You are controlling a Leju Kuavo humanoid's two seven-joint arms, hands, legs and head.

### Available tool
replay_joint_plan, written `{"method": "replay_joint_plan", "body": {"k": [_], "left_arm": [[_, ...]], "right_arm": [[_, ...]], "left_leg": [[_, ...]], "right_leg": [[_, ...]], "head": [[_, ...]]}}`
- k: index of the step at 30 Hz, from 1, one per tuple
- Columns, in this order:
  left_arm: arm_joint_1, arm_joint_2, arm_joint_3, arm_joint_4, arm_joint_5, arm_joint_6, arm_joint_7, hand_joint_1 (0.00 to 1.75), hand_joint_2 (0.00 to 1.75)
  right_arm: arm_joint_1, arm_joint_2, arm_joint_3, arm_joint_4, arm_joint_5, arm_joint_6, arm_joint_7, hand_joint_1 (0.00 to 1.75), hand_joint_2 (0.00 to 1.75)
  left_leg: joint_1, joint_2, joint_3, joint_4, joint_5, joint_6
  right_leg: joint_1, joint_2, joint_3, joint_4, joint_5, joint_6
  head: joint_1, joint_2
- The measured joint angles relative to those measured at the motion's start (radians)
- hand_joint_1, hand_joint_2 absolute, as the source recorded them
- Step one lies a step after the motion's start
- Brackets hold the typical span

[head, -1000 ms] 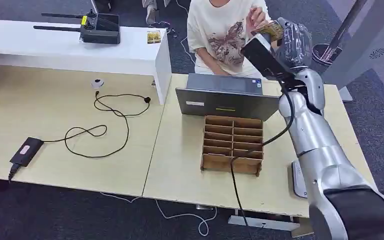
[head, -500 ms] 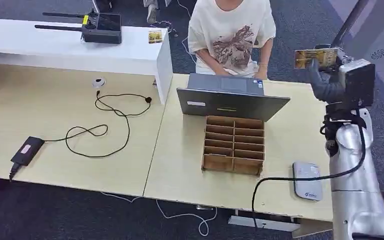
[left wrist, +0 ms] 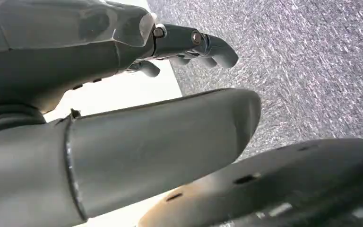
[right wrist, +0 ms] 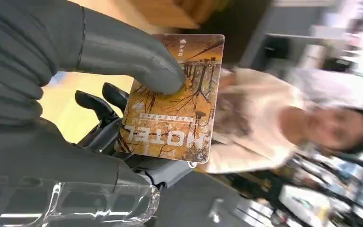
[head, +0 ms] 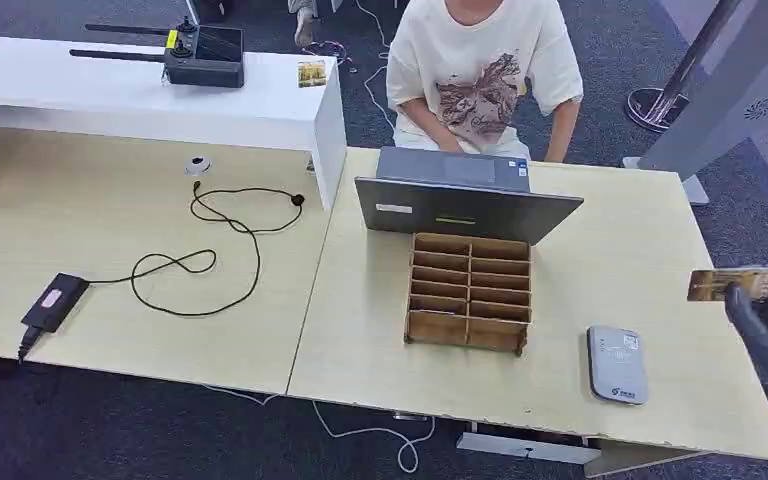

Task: Pass the card to the sensor for recognition and then transmit it.

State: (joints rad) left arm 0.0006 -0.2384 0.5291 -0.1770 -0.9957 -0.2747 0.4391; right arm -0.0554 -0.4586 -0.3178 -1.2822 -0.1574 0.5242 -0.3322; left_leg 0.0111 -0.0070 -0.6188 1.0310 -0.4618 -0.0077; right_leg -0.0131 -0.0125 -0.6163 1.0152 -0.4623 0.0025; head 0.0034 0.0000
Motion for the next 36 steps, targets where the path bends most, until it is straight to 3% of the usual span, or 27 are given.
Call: {"method": "replay_joint_plan", "body": {"k": [6,13,25,36], "left_arm": [[0.000,0.008,0.000,0.000,-0.012,-0.011,-0.002,0.00,0.00],[-0.002,0.017,0.000,0.000,-0.024,-0.029,-0.013,0.00,0.00],[-0.001,0.035,0.000,0.000,-0.040,-0.052,-0.040,0.00,0.00],[-0.001,0.049,0.000,0.000,-0.055,-0.070,-0.044,0.00,0.00]], "right_arm": [[0.164,-0.047,-0.047,-0.073,0.067,0.151,0.040,1.75,1.75],[0.220,-0.089,-0.001,-0.113,0.156,0.233,0.075,1.75,1.75],[0.150,-0.154,0.186,-0.066,0.193,0.217,0.075,1.75,1.75],[0.006,-0.199,0.367,0.114,0.270,0.122,0.111,1.75,1.75]], "left_leg": [[0.000,0.002,0.000,0.000,-0.001,0.000],[0.000,0.003,0.001,0.000,-0.001,0.000],[0.000,0.003,0.002,0.000,-0.001,0.000],[0.000,0.004,0.003,0.000,-0.001,0.000]], "right_leg": [[0.000,0.001,0.000,0.000,-0.001,0.001],[0.000,0.003,0.001,0.000,-0.001,0.000],[0.000,0.003,0.002,0.000,-0.001,0.000],[0.000,0.005,0.002,0.000,-0.001,0.000]], "head": [[0.000,0.000],[0.000,0.000],[0.000,0.000],[0.000,0.000]]}}
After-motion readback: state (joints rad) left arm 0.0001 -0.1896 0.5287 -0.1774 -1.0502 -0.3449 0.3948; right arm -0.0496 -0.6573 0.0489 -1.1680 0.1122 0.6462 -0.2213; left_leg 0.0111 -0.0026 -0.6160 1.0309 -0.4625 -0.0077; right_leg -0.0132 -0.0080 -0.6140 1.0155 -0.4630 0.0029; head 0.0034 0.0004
